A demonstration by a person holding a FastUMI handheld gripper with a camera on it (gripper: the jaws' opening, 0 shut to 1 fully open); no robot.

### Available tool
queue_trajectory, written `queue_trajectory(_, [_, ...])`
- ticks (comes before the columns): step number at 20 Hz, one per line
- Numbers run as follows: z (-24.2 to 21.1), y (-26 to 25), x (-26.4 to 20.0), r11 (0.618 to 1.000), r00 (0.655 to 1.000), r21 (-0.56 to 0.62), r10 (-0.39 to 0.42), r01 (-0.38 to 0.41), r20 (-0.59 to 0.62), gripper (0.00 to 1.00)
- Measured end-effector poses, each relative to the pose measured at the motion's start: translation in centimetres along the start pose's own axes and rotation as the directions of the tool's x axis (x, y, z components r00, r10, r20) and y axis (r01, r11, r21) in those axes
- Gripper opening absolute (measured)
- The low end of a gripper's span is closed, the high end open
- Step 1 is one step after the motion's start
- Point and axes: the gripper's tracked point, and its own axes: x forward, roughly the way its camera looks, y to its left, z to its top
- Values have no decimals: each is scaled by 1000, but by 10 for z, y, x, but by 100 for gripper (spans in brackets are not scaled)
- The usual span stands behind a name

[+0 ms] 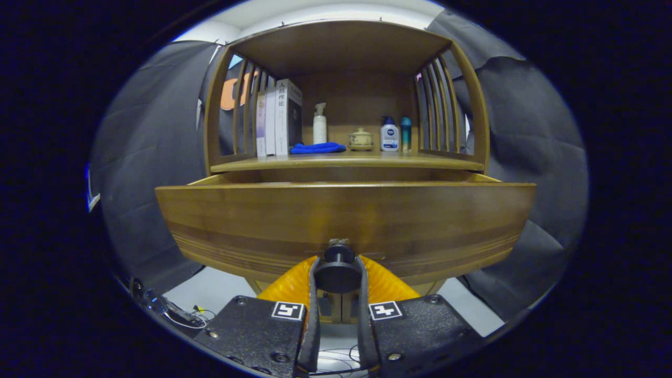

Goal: Pull open the drawer, take out the items inside it, and place them on the countertop above the cabinet.

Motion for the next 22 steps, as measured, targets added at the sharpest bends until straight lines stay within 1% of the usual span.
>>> queue_trajectory(6, [-1, 2, -1, 1000, 999, -7, 28, -29, -31, 32])
queue_trajectory(11, [-2, 1, -3, 1000, 999, -12, 27, -27, -25, 32])
queue_trajectory(12, [-2, 1, -3, 1000, 999, -15, 24, -24, -27, 32])
queue_trajectory(13, [-3, 1, -2, 999, 999, -19, 26, -27, -34, 35])
queue_trajectory(14, [-1, 0, -5, 999, 999, -25, 25, -26, -37, 38])
queue_trajectory(15, [8, 1, -10, 999, 999, -29, 37, -37, -17, 44])
queue_trajectory(16, [20, 5, -15, 997, 998, -33, 67, -67, 10, 47])
queue_trajectory(17, [32, 9, -23, 994, 994, -38, 102, -101, 32, 55])
queue_trajectory(19, [57, 23, -42, 980, 978, -23, 197, -196, 67, 71])
queue_trajectory(20, [68, 26, -49, 973, 969, -10, 231, -231, 86, 80])
queue_trajectory(22, [95, 30, -59, 961, 956, 23, 270, -275, 116, 96])
